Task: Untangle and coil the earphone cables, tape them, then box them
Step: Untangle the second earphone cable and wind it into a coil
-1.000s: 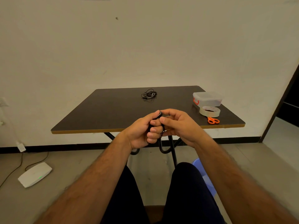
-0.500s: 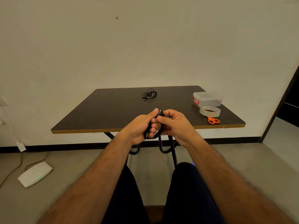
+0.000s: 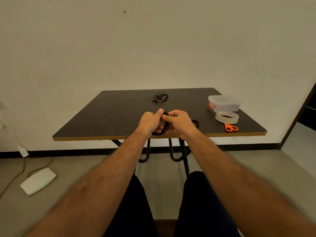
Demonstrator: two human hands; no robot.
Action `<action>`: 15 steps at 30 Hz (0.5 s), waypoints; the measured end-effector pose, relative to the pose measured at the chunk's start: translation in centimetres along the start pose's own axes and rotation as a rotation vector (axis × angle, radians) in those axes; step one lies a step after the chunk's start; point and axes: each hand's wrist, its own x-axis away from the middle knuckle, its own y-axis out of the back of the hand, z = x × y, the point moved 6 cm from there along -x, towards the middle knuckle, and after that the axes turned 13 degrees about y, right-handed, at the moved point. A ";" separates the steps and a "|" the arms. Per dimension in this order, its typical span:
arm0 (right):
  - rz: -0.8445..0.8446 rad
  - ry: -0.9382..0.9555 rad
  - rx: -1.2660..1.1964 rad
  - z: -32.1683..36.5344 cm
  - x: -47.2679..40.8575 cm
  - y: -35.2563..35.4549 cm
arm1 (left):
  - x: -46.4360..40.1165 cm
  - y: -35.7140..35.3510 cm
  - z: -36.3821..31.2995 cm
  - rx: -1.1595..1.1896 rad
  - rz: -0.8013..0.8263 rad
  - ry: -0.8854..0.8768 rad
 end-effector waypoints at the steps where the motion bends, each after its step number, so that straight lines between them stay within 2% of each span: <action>1: -0.009 -0.014 0.013 -0.5 -0.9 -0.1 | -1.0 0.1 0.0 -0.012 -0.025 0.009; 5: -0.038 -0.044 0.102 -2.7 -3.9 -0.3 | -4.7 0.3 0.6 -0.038 -0.026 0.058; 10: -0.037 -0.054 0.244 -4.4 -6.6 -0.1 | -7.5 0.4 1.4 -0.056 0.094 0.080; 15: 0.022 -0.058 0.385 -4.9 -9.7 -0.4 | -10.2 1.2 1.1 -0.261 0.060 0.032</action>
